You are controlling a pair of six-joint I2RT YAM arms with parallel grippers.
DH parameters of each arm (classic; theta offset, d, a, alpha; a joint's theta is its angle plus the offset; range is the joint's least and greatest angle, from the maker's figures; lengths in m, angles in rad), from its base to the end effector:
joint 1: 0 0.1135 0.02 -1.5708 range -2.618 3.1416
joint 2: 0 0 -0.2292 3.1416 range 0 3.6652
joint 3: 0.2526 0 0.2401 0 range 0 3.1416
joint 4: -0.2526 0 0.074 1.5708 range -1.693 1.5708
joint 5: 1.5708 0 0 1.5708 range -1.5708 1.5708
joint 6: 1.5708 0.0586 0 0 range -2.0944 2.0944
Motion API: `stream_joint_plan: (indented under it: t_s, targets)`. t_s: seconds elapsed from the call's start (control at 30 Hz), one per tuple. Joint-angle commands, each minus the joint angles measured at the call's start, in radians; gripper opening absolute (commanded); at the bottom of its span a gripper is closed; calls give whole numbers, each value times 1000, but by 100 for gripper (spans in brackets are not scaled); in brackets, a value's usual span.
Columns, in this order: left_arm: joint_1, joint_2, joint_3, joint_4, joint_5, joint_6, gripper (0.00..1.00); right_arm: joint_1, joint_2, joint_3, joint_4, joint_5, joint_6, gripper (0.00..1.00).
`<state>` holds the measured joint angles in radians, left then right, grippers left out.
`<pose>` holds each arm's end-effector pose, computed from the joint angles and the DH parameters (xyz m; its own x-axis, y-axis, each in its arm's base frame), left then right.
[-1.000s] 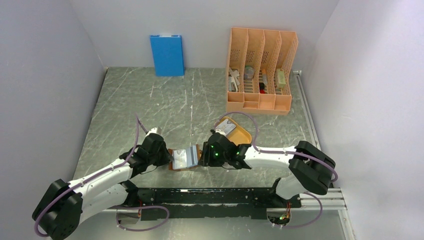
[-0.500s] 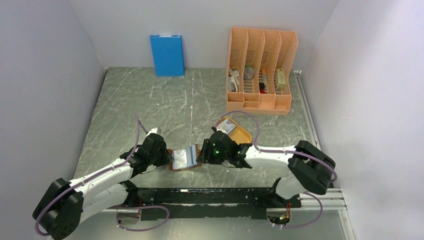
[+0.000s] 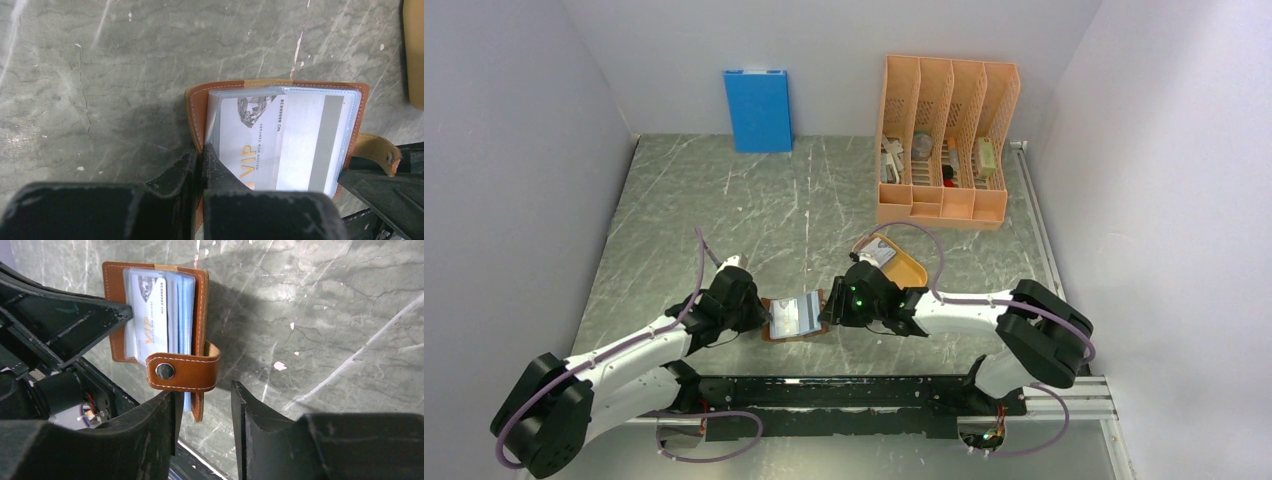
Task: Put the credit cards into the card holder
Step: Turn over the card slot in the card holder.
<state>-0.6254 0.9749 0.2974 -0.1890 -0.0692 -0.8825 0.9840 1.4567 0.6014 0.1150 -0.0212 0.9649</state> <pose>0.1612 -0.1114 0.1033 -0.8155 -0.3615 -0.4520 -0.1292 0.8750 -0.4666 0.1593 0.2418 0.1157 -0.9041 0.1245 -0.4087 -0.1721 0.7695 0.6150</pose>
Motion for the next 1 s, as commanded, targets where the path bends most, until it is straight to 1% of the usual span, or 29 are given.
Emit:
stream_joint_plan:
  t_s: [0.0, 0.13, 0.43, 0.47, 0.53, 0.6, 0.67, 0.73, 0.77, 0.8, 0.87, 0.9, 0.97]
  targets:
    - [-3, 13, -29, -23, 14, 16, 5, -7, 31, 12, 38, -25, 1, 42]
    - [-4, 15, -30, -19, 14, 15, 5, -8, 58, 18, 50, -47, -1, 38]
    - [-4, 38, -32, 7, 34, 17, 5, -7, 118, 37, 109, -124, -11, 38]
    - [-5, 41, -32, 11, 37, 17, 5, -6, 121, 38, 117, -131, -12, 37]
    - [-4, 48, -30, 19, 44, 17, 5, -5, 119, 41, 122, -137, -14, 30]
    - [-4, 53, -22, 20, 49, 17, 5, -2, 97, 41, 123, -131, -15, 20]
    - [-4, 51, -1, 10, 49, 25, 5, 0, 71, 52, 86, -111, -28, 9]
    - [-4, 44, 27, -15, 50, 35, 5, 8, 47, 77, 27, -84, -49, 3]
    - [-4, 37, 45, -29, 50, 44, 10, 11, 37, 89, -6, -69, -59, 0]
    - [-4, 26, 63, -48, 45, 52, 21, 15, 28, 100, -38, -56, -67, 0]
    - [-4, 2, 103, -88, 34, 66, 47, 20, 15, 117, -84, -36, -80, 0]
    - [-4, -12, 121, -107, 31, 74, 58, 22, 11, 120, -102, -31, -83, 0]
    - [-5, -43, 153, -143, 26, 82, 71, 25, 8, 124, -110, -24, -83, 0]
